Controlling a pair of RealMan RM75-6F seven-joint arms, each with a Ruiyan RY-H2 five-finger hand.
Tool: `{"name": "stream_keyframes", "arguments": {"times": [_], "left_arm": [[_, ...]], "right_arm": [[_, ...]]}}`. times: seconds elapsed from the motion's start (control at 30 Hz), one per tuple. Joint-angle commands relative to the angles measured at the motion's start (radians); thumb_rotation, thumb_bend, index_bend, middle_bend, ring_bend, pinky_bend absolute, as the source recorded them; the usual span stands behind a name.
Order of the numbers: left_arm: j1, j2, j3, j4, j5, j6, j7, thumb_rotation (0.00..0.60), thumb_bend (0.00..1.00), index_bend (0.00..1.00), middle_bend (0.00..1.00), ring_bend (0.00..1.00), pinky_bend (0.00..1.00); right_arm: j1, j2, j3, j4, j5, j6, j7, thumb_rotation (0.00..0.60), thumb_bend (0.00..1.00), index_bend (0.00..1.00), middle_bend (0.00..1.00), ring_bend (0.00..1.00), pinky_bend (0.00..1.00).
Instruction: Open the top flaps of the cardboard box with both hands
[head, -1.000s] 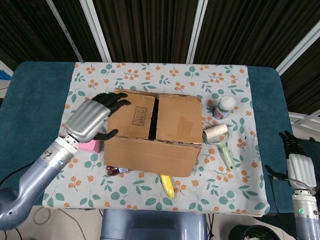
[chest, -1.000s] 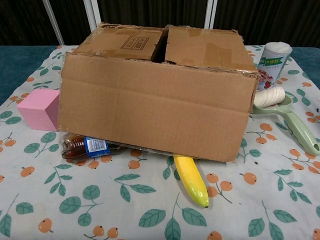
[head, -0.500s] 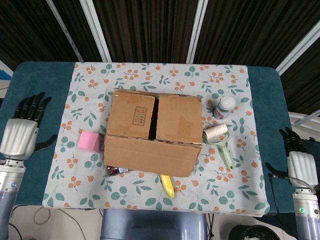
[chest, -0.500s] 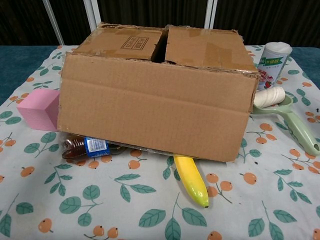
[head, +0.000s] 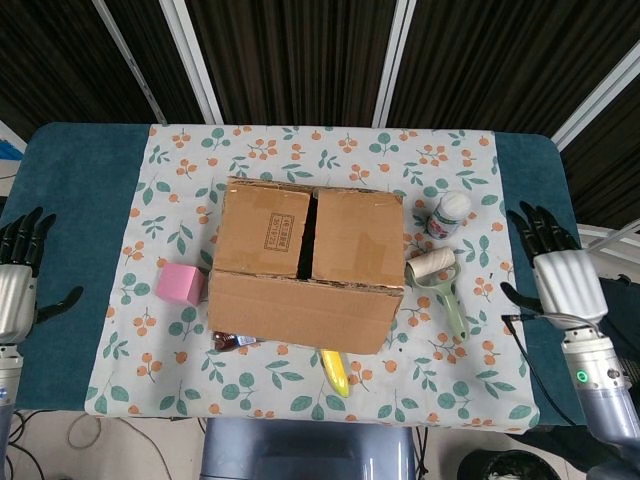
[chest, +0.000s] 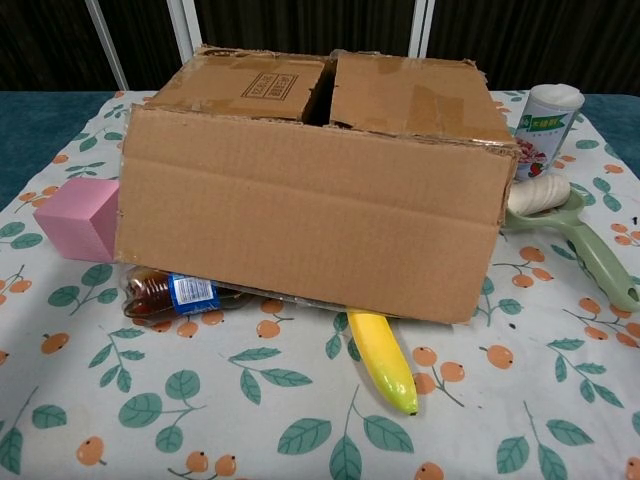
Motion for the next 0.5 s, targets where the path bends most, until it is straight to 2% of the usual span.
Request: {"name": "stream_keyframes", "arguments": {"times": [0.03, 0.1, 0.2, 0.37, 0.5], "left_arm": [[0.007, 0.006, -0.013, 0.002, -0.002, -0.009, -0.013, 0.600, 0.15, 0.02, 0.00, 0.01, 0.08], [0.012, 0.012, -0.023, 0.001, -0.008, -0.016, -0.024, 0.600, 0.15, 0.02, 0.00, 0.01, 0.08], [0.018, 0.019, -0.038, 0.000, -0.014, -0.027, -0.034, 0.600, 0.15, 0.02, 0.00, 0.01, 0.08], [0.026, 0.028, -0.050, -0.004, -0.012, -0.047, -0.038, 0.600, 0.15, 0.02, 0.00, 0.01, 0.08], [0.030, 0.032, -0.062, -0.003, -0.016, -0.061, -0.043, 0.600, 0.15, 0.02, 0.00, 0.02, 0.08]], "right_arm": [[0.085, 0.048, 0.043, -0.022, 0.017, -0.096, -0.050, 0.600, 0.52, 0.00, 0.01, 0.03, 0.23], [0.134, 0.073, 0.058, -0.023, 0.028, -0.160, -0.068, 0.600, 0.71, 0.03, 0.05, 0.06, 0.23], [0.233, 0.114, 0.085, -0.021, 0.041, -0.285, -0.107, 0.600, 0.97, 0.14, 0.13, 0.12, 0.24], [0.394, 0.123, 0.108, 0.009, 0.034, -0.452, -0.174, 0.600, 1.00, 0.27, 0.21, 0.20, 0.26], [0.503, 0.085, 0.111, 0.043, 0.058, -0.560, -0.203, 0.600, 1.00, 0.31, 0.23, 0.22, 0.26]]}}
